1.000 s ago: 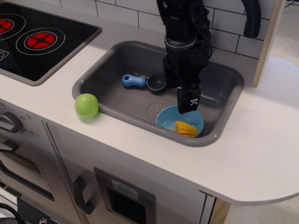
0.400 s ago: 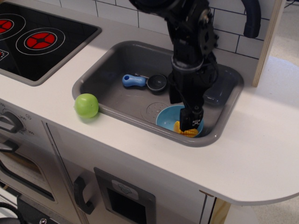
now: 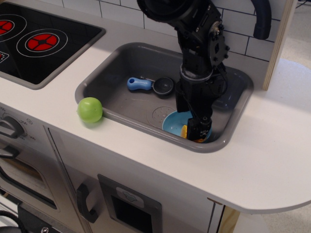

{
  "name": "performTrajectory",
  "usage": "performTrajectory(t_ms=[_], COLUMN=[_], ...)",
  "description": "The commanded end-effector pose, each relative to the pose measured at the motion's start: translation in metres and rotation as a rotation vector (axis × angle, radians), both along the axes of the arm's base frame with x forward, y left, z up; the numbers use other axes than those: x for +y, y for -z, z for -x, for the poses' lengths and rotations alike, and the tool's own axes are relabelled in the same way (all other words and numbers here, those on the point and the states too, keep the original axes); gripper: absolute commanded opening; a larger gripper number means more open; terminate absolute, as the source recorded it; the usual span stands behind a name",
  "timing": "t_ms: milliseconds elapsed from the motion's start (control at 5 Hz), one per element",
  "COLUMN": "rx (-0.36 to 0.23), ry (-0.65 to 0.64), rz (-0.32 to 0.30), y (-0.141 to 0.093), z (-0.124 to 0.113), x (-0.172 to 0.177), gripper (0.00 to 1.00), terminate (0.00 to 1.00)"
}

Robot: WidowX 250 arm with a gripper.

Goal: Take corn out of bowl sink

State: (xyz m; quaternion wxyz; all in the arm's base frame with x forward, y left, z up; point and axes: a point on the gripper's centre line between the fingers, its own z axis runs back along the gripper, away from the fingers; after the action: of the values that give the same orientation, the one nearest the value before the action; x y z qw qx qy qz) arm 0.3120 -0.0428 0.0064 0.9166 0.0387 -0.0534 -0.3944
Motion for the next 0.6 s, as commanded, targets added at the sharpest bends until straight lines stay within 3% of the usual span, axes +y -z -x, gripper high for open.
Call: performTrajectory(t_ms=[0, 400], rx=[-0.017, 0.009], ry=[0.014, 0.013], rz=[0.0, -0.007], y=[0.0, 0.011], z=[0.004, 0.005], x=[0.009, 0.007], gripper=[1.0, 1.0], terminate=[0.0, 0.0])
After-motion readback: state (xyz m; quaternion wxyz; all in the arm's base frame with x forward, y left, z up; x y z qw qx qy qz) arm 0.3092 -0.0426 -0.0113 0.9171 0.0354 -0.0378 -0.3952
